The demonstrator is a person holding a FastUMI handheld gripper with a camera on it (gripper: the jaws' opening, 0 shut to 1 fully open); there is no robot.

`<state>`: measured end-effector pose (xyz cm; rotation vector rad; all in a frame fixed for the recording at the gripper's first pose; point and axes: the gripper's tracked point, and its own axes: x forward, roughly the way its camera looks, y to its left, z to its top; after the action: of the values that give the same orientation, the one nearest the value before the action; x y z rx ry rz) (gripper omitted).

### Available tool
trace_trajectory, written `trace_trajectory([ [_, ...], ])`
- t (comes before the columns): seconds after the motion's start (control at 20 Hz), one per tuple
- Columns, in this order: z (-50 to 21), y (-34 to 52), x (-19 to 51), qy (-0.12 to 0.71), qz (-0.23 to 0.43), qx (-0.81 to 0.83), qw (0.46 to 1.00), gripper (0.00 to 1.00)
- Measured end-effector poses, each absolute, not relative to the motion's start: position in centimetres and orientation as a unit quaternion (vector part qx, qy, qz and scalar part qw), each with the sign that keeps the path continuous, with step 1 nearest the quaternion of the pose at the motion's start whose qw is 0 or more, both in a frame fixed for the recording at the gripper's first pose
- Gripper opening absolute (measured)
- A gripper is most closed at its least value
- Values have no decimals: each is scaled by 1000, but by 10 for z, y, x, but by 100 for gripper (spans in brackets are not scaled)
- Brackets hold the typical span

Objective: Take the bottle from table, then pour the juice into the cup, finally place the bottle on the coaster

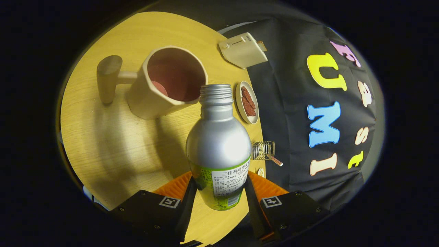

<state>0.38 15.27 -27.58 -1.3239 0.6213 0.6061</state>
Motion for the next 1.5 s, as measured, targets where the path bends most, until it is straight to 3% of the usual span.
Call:
trace_trajectory([
  [0.75, -267, 147, 5, 276, 272, -677, 626, 72],
  [1.5, -253, 147, 8, 270, 261, -715, 590, 72],
])
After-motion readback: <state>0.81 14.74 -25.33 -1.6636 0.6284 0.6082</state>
